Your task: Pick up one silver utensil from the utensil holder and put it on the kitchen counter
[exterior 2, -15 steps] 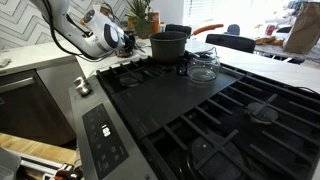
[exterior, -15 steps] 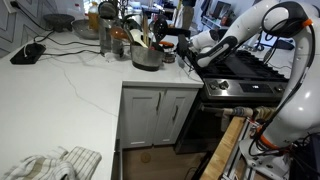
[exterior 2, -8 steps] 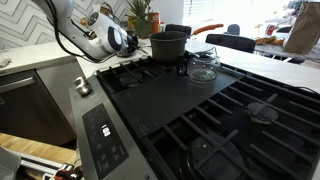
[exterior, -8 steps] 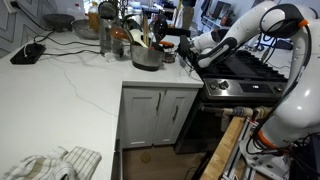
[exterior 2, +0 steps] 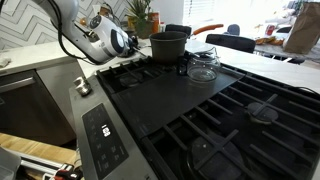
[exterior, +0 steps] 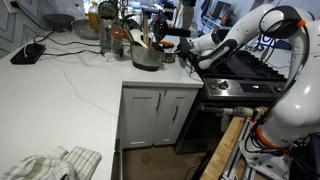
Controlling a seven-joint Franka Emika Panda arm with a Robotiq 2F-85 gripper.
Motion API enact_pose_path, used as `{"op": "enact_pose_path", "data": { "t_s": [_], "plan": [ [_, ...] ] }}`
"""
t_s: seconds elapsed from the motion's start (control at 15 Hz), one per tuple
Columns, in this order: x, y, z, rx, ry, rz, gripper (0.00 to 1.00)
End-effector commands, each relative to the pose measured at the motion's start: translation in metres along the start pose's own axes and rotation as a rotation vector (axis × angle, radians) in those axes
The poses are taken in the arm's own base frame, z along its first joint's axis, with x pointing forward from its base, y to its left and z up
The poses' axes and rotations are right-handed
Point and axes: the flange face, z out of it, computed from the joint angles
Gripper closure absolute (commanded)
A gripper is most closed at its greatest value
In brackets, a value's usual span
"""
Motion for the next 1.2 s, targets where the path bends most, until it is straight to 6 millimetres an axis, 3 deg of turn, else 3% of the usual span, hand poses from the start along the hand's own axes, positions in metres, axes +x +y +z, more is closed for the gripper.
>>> {"op": "enact_pose_path", "data": {
  "t_s": [0.0,0.2,0.67,1.13],
  "plan": [
    [0.005,0.004,0.005,0.007,-0.033,-0.006,0.65],
    [0.007,0.006,0.006,0.001,-0.041,-0.006,0.59],
    [0.003,-0.006,-0.010,-0.006,-0.066,0.023,0.03],
    [-0.009,-0.022,-0.034,-0.124,-0.037,0.017,0.00]
  ]
}}
